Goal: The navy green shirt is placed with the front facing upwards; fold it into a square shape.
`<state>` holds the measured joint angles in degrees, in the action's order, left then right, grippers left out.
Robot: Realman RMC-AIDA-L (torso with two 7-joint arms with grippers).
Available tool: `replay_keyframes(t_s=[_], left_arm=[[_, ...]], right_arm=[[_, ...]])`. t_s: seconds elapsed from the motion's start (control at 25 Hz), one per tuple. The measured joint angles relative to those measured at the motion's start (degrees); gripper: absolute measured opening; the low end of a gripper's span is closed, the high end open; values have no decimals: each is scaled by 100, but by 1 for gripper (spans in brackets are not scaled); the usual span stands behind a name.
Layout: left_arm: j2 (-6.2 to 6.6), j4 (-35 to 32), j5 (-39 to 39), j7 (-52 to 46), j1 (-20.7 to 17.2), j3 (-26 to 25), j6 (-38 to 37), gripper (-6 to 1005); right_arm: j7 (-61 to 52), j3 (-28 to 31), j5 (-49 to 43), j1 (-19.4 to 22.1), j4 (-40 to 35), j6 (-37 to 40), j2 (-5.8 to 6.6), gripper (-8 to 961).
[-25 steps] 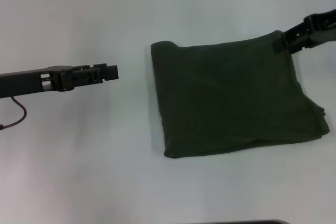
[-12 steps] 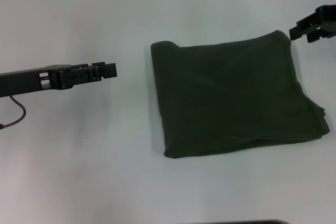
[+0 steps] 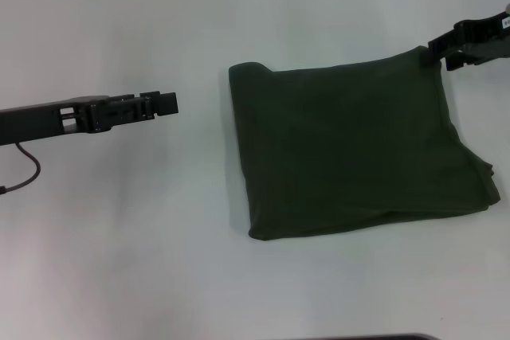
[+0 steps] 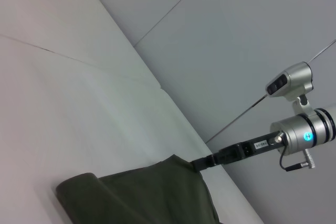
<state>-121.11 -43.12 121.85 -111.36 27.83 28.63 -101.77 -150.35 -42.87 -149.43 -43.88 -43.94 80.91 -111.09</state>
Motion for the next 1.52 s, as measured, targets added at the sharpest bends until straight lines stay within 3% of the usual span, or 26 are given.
replay_keyframes(t_s=[0.28, 0.48, 0.68, 0.8, 1.24, 1.52], left_arm=[[0, 11, -3, 1, -15, 8, 11, 632], [0, 14, -3, 0, -15, 11, 16, 632], [0, 14, -2, 4, -15, 12, 34, 632], [0, 14, 2, 6, -11, 34, 64, 632], [-21, 23, 13, 1, -12, 56, 68, 631], [-27, 23, 8, 0, -40, 21, 65, 631]], right_arm=[[11, 26, 35, 13, 55, -315, -127, 518], [79, 50, 213, 36, 61, -330, -151, 506], [73, 29, 207, 51, 69, -334, -148, 293], [36, 36, 201, 72, 43, -331, -122, 52], [43, 187, 225, 135, 36, -480, -72, 16], [56, 162, 214, 124, 76, -393, -70, 67]])
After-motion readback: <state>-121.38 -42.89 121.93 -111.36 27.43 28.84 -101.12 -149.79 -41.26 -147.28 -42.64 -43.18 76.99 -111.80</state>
